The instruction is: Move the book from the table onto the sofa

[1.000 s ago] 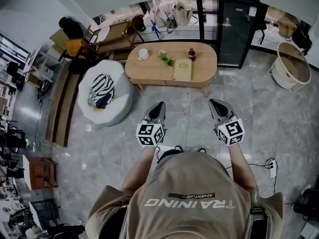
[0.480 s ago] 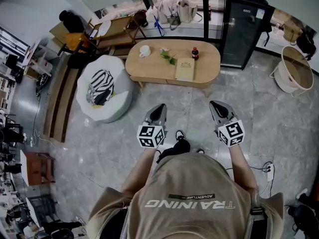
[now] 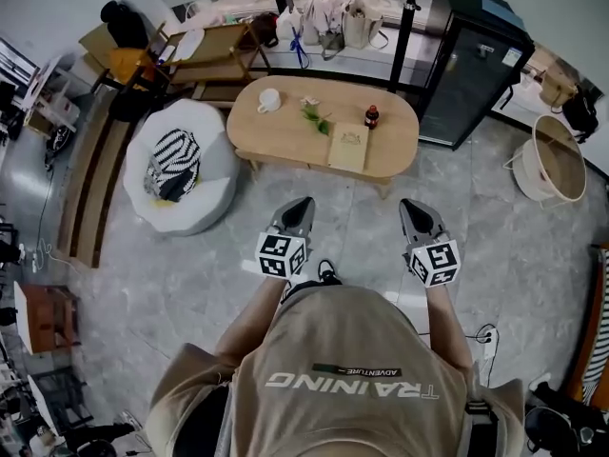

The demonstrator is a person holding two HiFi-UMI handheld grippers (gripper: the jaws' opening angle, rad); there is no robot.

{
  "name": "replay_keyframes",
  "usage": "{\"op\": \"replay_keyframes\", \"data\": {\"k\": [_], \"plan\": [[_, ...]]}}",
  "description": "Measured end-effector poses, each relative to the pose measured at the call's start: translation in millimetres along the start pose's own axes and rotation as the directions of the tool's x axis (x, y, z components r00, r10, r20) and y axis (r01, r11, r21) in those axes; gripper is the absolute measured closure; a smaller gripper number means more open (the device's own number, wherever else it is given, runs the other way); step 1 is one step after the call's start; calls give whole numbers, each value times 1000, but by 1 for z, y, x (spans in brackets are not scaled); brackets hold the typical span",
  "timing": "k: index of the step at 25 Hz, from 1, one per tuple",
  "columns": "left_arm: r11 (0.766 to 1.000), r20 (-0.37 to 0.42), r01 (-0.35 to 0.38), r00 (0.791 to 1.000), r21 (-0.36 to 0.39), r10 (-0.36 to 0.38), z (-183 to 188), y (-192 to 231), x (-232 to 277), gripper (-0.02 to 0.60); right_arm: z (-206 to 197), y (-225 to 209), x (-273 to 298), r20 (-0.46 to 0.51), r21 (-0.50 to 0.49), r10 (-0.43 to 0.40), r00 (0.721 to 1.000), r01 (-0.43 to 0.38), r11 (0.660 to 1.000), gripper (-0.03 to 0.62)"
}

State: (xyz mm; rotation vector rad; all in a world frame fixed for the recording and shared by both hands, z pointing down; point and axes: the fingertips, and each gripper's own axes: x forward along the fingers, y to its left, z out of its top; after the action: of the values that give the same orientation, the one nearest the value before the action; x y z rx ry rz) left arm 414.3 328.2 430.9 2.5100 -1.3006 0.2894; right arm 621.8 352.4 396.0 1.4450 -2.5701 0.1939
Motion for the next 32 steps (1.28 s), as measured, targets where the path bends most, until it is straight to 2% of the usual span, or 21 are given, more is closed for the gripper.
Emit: {"op": "replay_keyframes", "data": {"k": [9, 12, 17, 19, 24, 28, 32], "plan": [[998, -34, 65, 997, 20, -65, 4, 57, 41, 575, -7, -2, 66, -26, 94, -45, 999, 47, 994, 589], [998, -51, 65, 997, -4, -66, 0, 69, 53, 575, -10, -7, 81, -47, 121, -39, 998, 44, 992, 589], [998, -59, 52, 997, -32, -54, 2, 77, 73, 575, -6, -20, 107, -56, 102, -7, 998, 13, 995, 589], [998, -65, 53, 996, -39, -55, 3, 75, 86, 575, -7, -28, 117, -57, 95, 30, 998, -25, 995, 589], [998, -90, 20, 996, -58, -25, 8, 80, 117, 575, -8, -40, 154, -82, 43, 200, 976, -197, 979, 589], [999, -84, -6, 996, -37, 3, 28, 83, 154, 575, 1, -68, 186, -88, -19, 257, 963, -259, 966, 589], [998, -88, -39, 996, -43, 35, 37, 86, 191, 575, 0, -92, 205, -92, -9, 301, 949, -303, 953, 589]]}}
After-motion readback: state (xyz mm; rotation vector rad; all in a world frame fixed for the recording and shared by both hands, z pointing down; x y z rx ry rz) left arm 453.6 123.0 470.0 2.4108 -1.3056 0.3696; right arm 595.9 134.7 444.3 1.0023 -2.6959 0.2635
